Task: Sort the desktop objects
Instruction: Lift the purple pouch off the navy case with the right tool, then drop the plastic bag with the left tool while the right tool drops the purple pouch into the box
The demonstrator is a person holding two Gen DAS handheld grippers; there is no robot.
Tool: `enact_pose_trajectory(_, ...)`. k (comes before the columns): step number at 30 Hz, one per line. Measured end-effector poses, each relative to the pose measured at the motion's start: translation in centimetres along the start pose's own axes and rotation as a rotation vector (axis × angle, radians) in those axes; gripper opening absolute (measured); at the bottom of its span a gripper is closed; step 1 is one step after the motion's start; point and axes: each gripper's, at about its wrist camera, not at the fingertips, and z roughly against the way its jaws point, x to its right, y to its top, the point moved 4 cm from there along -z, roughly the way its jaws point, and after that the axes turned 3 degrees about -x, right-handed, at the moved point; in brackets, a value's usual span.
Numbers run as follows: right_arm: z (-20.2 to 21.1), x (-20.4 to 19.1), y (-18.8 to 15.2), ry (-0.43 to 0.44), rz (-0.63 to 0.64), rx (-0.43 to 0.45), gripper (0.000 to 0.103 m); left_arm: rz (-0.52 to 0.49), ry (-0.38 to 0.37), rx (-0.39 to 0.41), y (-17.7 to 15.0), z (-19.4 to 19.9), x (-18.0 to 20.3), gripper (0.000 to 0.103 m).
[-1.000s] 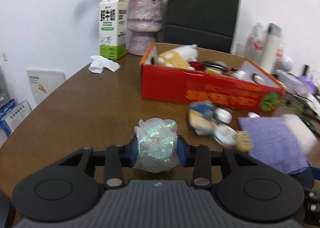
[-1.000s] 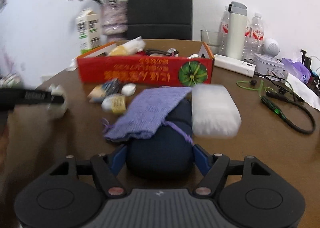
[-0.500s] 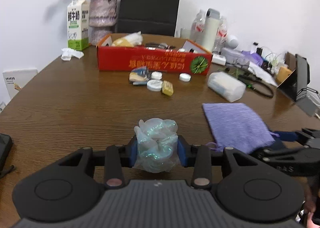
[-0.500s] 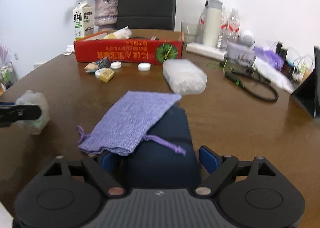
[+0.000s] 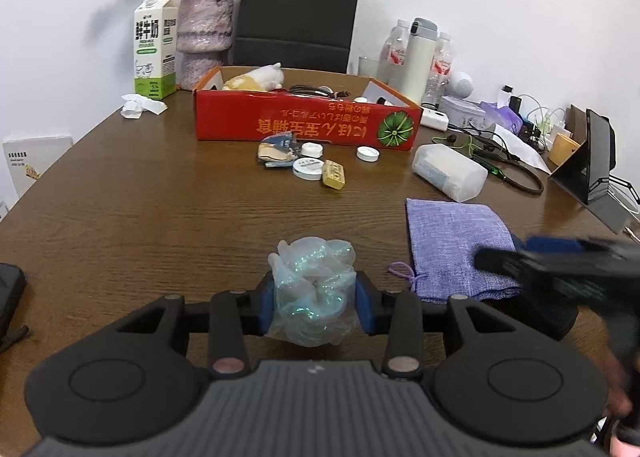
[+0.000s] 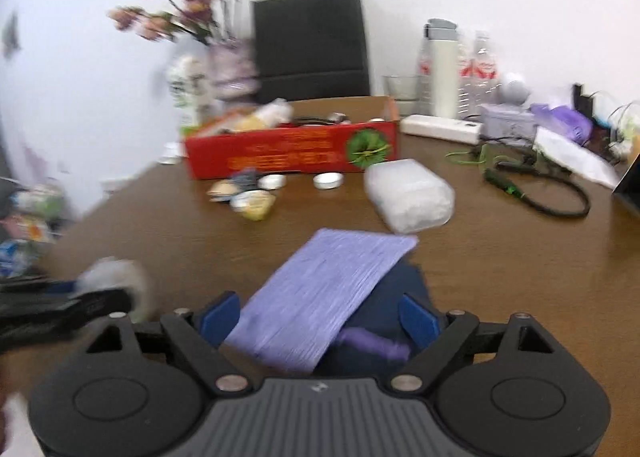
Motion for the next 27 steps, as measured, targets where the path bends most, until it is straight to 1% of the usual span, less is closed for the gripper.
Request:
enact_pose_trajectory(1, -0.8, 0.0, 0.3, -0.022, 0.017, 0.005, 0.075, -0.001, -0.002, 0.000, 0.0, 0.0, 0.1, 0.040)
enact_pose_trajectory(2, -1.8, -0.3, 0.6, -0.045, 0.044, 0.000, 0.070, -0.004, -0.005, -0.001, 0.0, 0.0, 0.2, 0.040)
enact_pose_trajectory(3, -2.6, -0.7, 0.8, -0.071, 0.072, -0.001, 0.057, -0.005, -0.005, 0.001, 0.0, 0.0, 0.2, 0.041)
enact_pose_trajectory(4, -3.2, -1.1, 0.8, -0.086, 0.112, 0.007, 0.040, -0.006, -0.003, 0.002, 0.0, 0.0, 0.2, 0.041)
enact_pose_trajectory(5, -3.8, -1.6, 0.8, -0.109, 0.161, 0.016, 0.031, -0.007, 0.001, 0.002, -0.1, 0.0, 0.2, 0.041)
enact_pose_trajectory(6, -4.0, -2.1, 0.7, -0.150, 0.206, 0.027, 0.011, -0.005, 0.003, 0.000, -0.1, 0.0, 0.1, 0.041)
enact_pose_trajectory(7, -4.1, -2.6, 0.7, -0.149, 0.236, 0.036, 0.004, -0.002, 0.003, -0.001, -0.1, 0.0, 0.0, 0.041)
enact_pose_trajectory(8, -4.1, -2.9, 0.7, -0.133, 0.254, 0.039, 0.003, 0.001, 0.004, -0.003, -0.2, -0.1, -0.2, 0.041)
enact_pose_trajectory(10, -3.4, -3.5, 0.5, -0.127, 0.266, 0.064, 0.002, 0.010, 0.010, -0.003, -0.2, 0.0, -0.4, 0.041)
enact_pose_trajectory(12, -1.9, -3.9, 0.5, -0.067, 0.253, 0.084, 0.002, 0.014, 0.016, 0.004, -0.2, 0.3, -0.6, 0.041)
enact_pose_trajectory(14, 0.3, -4.1, 0.7, -0.020, 0.214, 0.113, 0.002, 0.020, 0.026, 0.009, -0.1, 0.5, -1.0, 0.041)
enact_pose_trajectory(16, 2.6, -4.4, 1.0, 0.009, 0.204, 0.149, 0.002, 0.041, 0.036, 0.016, 0.2, 0.7, -1.4, 0.041)
enact_pose_trajectory(18, 4.8, -4.5, 1.2, 0.042, 0.190, 0.188, 0.002, 0.047, 0.031, 0.038, 0.6, 1.3, -1.6, 0.040)
enact_pose_trajectory(20, 6.2, -4.6, 1.5, 0.043, 0.192, 0.216, 0.002, 0.044, 0.016, 0.064, 1.2, 1.8, -1.5, 0.040)
enact_pose_trajectory(22, 6.5, -4.7, 2.3, 0.035, 0.207, 0.233, 0.002, 0.044, -0.018, 0.080, 2.6, 1.9, -1.3, 0.040)
enact_pose_trajectory(24, 6.2, -4.3, 3.9, 0.030, 0.215, 0.246, 0.002, 0.032, -0.056, 0.118, 4.8, 2.0, -1.2, 0.040)
enact_pose_trajectory(25, 6.1, -4.0, 5.0, 0.037, 0.216, 0.256, 0.002, 0.015, -0.061, 0.145, 6.1, 2.0, -1.1, 0.040)
enact_pose_trajectory(27, 5.5, -3.4, 7.9, 0.045, 0.217, 0.291, 0.002, -0.026, -0.043, 0.185, 9.1, 1.6, -1.1, 0.040)
